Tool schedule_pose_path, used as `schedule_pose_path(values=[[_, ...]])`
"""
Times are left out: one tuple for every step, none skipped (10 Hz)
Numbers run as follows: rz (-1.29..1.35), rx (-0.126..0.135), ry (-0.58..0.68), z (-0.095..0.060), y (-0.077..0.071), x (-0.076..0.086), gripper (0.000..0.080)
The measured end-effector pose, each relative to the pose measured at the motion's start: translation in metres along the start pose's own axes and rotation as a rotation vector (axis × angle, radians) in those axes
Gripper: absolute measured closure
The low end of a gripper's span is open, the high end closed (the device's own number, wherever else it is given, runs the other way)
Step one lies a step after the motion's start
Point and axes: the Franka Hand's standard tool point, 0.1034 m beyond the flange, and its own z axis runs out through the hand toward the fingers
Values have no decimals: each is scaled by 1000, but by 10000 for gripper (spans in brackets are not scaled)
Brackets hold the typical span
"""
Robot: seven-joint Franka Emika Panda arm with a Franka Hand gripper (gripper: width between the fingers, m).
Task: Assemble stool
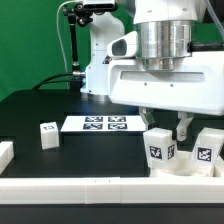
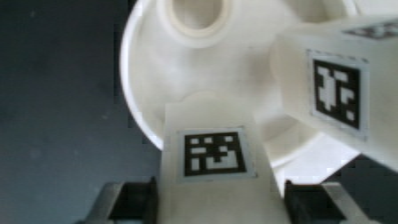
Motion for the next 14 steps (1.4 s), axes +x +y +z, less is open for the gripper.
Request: schedule_pose_path(values=[[91,1,0,0,-1,0,458],[185,3,1,0,-1,0,458],[266,4,2,0,-1,0,458],[357,6,-1,0,-1,0,458],[449,10,-9,0,-1,1,458],[512,13,-20,0,0,1,458],[576,15,-33,0,1,1,458],[662,7,-45,0,2,0,458],[684,5,-47,0,3,-1,458],[746,1,-48,0,4,-1,458],[762,-1,-48,0,4,-2,458],[829,-6,-48,0,6,-3,458],[872,-12,-46,1,7,-4,458],[941,-28,-45,1,8,-5,458]])
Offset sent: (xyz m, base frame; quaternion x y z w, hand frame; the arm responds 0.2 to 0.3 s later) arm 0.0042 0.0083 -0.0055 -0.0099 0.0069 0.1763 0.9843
